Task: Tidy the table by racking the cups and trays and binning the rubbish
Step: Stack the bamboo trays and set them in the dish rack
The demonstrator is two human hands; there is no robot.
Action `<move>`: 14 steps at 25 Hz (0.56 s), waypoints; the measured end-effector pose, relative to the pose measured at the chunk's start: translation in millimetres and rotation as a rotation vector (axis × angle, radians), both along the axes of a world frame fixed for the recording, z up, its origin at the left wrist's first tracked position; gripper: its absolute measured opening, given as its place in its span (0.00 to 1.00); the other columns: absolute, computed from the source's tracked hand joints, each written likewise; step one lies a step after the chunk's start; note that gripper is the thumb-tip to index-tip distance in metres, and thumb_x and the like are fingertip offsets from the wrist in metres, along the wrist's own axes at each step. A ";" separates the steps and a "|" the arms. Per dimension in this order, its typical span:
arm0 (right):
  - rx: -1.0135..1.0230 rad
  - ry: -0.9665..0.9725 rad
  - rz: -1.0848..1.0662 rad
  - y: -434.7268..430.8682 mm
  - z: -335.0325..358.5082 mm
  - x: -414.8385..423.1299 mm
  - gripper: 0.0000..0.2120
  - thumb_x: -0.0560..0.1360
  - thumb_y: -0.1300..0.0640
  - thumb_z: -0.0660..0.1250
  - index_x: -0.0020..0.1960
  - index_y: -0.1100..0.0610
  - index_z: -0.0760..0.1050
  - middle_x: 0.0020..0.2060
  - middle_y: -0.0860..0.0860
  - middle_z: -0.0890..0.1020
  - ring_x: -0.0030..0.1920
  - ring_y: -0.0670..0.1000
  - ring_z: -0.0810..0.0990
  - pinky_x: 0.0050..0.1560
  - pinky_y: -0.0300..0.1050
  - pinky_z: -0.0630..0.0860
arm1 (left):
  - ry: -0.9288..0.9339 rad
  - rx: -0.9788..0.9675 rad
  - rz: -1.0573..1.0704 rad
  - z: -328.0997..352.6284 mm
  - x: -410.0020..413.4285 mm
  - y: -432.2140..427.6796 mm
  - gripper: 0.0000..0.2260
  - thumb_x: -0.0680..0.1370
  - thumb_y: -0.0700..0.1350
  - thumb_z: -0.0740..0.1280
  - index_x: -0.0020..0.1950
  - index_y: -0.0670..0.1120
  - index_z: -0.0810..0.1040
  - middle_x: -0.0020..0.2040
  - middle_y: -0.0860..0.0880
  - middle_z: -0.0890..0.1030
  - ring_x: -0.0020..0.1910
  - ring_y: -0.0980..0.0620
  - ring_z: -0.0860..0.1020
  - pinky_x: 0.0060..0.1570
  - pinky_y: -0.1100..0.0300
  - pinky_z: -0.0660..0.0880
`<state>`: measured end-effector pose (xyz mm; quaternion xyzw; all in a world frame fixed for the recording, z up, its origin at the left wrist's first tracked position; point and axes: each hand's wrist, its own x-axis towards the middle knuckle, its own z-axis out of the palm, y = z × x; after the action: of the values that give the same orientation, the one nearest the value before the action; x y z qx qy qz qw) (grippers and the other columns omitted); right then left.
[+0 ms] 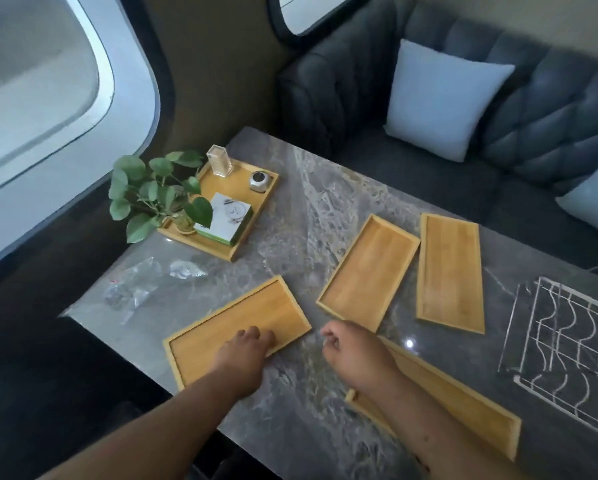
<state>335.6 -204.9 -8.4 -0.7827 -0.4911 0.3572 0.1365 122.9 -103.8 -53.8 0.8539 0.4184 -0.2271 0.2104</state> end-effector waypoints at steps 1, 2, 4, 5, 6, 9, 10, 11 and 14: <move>0.002 0.002 0.034 15.1 -4.0 -10.8 0.14 0.76 0.47 0.61 0.60 0.45 0.75 0.53 0.47 0.83 0.53 0.50 0.81 0.52 0.49 0.78 | -0.008 -0.019 -0.013 0.3 -9.4 8.5 0.19 0.77 0.39 0.62 0.65 0.56 0.69 0.62 0.48 0.73 0.62 0.43 0.73 0.55 0.47 0.76; -0.007 -0.003 0.069 29.1 -8.2 -21.7 0.16 0.76 0.47 0.62 0.62 0.45 0.75 0.54 0.48 0.83 0.54 0.51 0.81 0.53 0.48 0.78 | -0.017 -0.035 -0.026 0.2 -18.8 17.5 0.18 0.77 0.40 0.62 0.64 0.57 0.70 0.62 0.49 0.73 0.62 0.44 0.73 0.56 0.47 0.76; -0.048 -0.065 0.123 51.4 -17.5 -41.0 0.20 0.75 0.45 0.63 0.67 0.46 0.73 0.59 0.49 0.81 0.58 0.52 0.80 0.55 0.46 0.75 | -0.027 -0.044 -0.028 0.8 -37.4 34.8 0.15 0.77 0.48 0.65 0.63 0.56 0.72 0.62 0.49 0.73 0.63 0.44 0.72 0.58 0.47 0.75; -0.079 -0.103 0.120 59.1 -22.0 -47.2 0.23 0.75 0.45 0.63 0.69 0.47 0.71 0.61 0.50 0.80 0.60 0.54 0.78 0.57 0.47 0.74 | -0.039 -0.014 -0.005 0.9 -46.4 42.1 0.15 0.77 0.53 0.66 0.63 0.56 0.74 0.62 0.50 0.73 0.63 0.44 0.72 0.59 0.46 0.74; -0.113 -0.129 0.094 64.8 -26.1 -51.5 0.25 0.74 0.44 0.63 0.71 0.48 0.69 0.63 0.51 0.78 0.62 0.55 0.77 0.60 0.48 0.74 | -0.053 0.048 0.044 0.4 -55.7 48.5 0.17 0.76 0.58 0.66 0.63 0.55 0.74 0.63 0.50 0.73 0.64 0.44 0.71 0.61 0.47 0.73; -0.203 -0.131 -0.007 82.3 -36.1 -64.1 0.30 0.74 0.45 0.65 0.74 0.49 0.64 0.69 0.53 0.73 0.67 0.56 0.73 0.66 0.51 0.72 | -0.006 0.226 0.318 -4.9 -91.3 69.6 0.26 0.76 0.61 0.65 0.70 0.51 0.70 0.75 0.45 0.65 0.72 0.41 0.65 0.70 0.47 0.66; -0.231 -0.121 -0.025 86.9 -37.8 -67.7 0.30 0.74 0.45 0.65 0.74 0.48 0.63 0.69 0.54 0.73 0.67 0.57 0.73 0.66 0.51 0.72 | 0.044 0.228 0.401 -7.0 -101.8 74.7 0.29 0.75 0.62 0.64 0.72 0.49 0.67 0.78 0.42 0.61 0.74 0.39 0.63 0.72 0.45 0.64; -0.254 -0.109 -0.039 90.5 -38.8 -71.5 0.30 0.74 0.45 0.65 0.74 0.48 0.62 0.68 0.54 0.74 0.66 0.57 0.74 0.64 0.51 0.73 | 0.077 0.208 0.469 -8.3 -109.5 78.4 0.31 0.75 0.63 0.64 0.72 0.48 0.65 0.78 0.40 0.60 0.74 0.38 0.63 0.71 0.44 0.64; -0.281 -0.095 -0.096 95.8 -37.4 -80.4 0.31 0.73 0.44 0.66 0.74 0.46 0.62 0.65 0.55 0.76 0.62 0.58 0.77 0.55 0.48 0.74 | 0.035 0.142 0.614 -9.7 -114.8 81.7 0.30 0.73 0.61 0.63 0.69 0.46 0.67 0.68 0.43 0.71 0.65 0.39 0.72 0.62 0.46 0.74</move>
<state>255.3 -109.1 -45.8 -0.8326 -0.4043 0.3780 0.0193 8.1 -22.1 -63.5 0.6963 0.6749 -0.1379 0.2017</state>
